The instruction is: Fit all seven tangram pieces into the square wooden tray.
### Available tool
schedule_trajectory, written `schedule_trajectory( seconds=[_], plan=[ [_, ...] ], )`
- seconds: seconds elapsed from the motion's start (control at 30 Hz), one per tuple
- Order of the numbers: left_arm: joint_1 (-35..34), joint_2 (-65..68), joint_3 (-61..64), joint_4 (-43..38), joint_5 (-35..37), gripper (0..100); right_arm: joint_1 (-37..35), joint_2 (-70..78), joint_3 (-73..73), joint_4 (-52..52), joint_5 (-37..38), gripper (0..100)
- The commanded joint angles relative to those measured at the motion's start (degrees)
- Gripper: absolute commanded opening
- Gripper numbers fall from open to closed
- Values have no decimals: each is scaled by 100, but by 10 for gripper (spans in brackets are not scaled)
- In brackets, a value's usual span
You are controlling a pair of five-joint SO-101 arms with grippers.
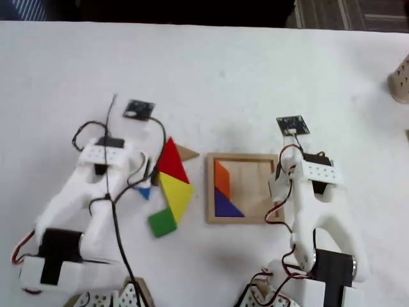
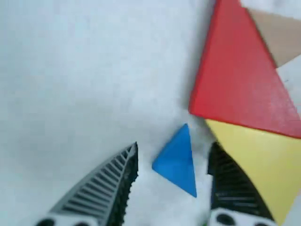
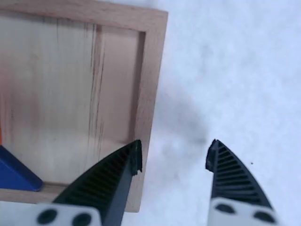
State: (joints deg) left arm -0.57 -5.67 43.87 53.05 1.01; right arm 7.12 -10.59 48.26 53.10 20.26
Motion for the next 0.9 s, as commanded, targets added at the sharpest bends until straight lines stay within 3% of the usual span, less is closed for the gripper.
schedule_trajectory(
  seconds=[0.0, 0.27, 0.43, 0.67, 0.87],
  plan=[
    [-84, -576, 246, 53, 44, 305, 57, 66, -202, -22, 9, 223],
    [119, -646, 554, -202, 255, 271, 48, 66, -202, -22, 9, 223],
    [101, 66, 0, 132, 510, 264, 66, 66, -202, -22, 9, 223],
    [110, 435, -352, 237, 501, 100, 66, 66, -202, -22, 9, 223],
    [110, 435, -343, 185, 501, 98, 66, 66, -202, -22, 9, 223]
  ],
)
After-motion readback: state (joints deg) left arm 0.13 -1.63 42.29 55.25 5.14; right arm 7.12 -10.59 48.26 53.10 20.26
